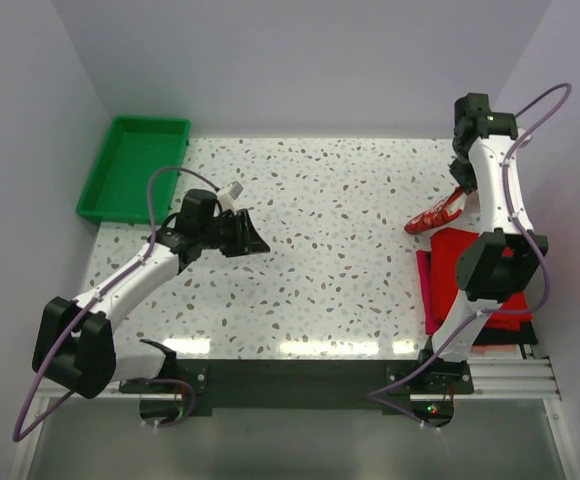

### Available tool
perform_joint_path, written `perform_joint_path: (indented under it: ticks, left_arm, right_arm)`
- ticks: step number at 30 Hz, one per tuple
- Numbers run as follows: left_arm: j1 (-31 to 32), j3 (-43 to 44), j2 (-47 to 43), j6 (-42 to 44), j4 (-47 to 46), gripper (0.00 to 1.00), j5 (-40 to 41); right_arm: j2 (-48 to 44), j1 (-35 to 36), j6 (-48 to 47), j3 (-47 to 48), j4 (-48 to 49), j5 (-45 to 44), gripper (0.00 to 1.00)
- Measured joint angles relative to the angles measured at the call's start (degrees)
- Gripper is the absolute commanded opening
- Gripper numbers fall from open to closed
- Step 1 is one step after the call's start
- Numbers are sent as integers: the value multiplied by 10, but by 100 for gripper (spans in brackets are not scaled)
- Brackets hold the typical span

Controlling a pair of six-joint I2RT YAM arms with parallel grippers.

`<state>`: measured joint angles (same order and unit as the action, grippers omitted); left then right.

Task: Fold and stack the t-shirts
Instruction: Neatly place the folded tshirt to the corner

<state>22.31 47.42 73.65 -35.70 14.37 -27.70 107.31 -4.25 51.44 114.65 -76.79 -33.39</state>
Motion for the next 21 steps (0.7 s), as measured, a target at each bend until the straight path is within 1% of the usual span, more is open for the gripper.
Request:
perform_joint_path:
  ticks: [7, 17, 21]
  left_arm:
    - [0, 0, 4, 0, -1, 41, -5]
    - [0, 0, 6, 0, -1, 41, -5]
    - [0, 0, 9, 0, -1, 41, -4]
  right_arm:
    - [-37, -24, -21, 25, -1, 5, 0]
    - [-86, -57, -36, 26, -4, 28, 0]
    - [-133, -67, -40, 4, -4, 30, 0]
